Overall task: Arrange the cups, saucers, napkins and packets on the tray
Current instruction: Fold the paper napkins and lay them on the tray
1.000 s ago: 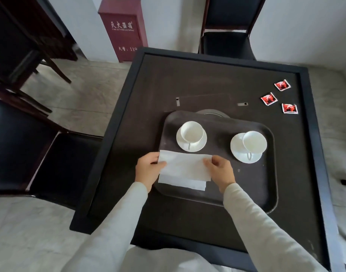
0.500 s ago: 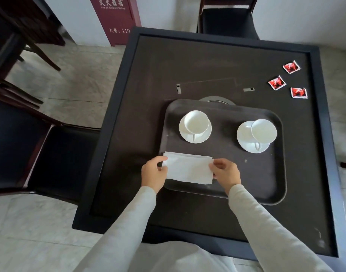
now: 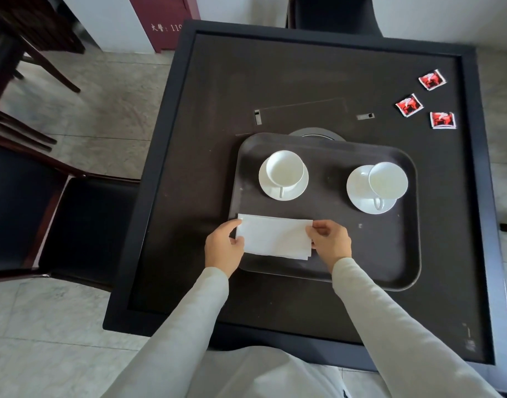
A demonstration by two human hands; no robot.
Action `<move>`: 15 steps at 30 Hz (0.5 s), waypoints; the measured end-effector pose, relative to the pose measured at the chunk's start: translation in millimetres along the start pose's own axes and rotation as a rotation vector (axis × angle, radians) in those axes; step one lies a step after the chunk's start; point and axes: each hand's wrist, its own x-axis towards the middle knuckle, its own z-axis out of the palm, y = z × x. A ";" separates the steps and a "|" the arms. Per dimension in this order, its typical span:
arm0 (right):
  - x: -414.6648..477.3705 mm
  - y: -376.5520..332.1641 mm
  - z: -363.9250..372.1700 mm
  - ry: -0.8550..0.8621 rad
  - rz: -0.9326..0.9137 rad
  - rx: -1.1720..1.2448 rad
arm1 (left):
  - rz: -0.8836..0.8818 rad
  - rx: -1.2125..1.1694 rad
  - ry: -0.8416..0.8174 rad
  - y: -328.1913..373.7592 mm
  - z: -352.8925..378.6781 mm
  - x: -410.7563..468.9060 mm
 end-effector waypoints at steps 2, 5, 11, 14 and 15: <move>0.2 0.1 -1.7 0.001 0.008 0.003 | 0.005 0.008 -0.004 1.0 -0.3 0.2; -0.4 -0.6 -2.5 -0.001 0.003 -0.002 | 0.030 0.024 -0.004 1.7 -0.8 -1.9; -3.4 -3.5 -3.0 -0.021 -0.022 -0.047 | 0.053 0.018 0.025 -0.1 -6.1 -8.5; -2.3 -5.2 -3.1 -0.024 -0.029 -0.065 | 0.063 0.029 0.033 2.8 -8.4 -8.2; -2.9 -6.2 -2.4 -0.022 -0.037 -0.072 | 0.071 0.043 0.034 3.2 -10.2 -8.3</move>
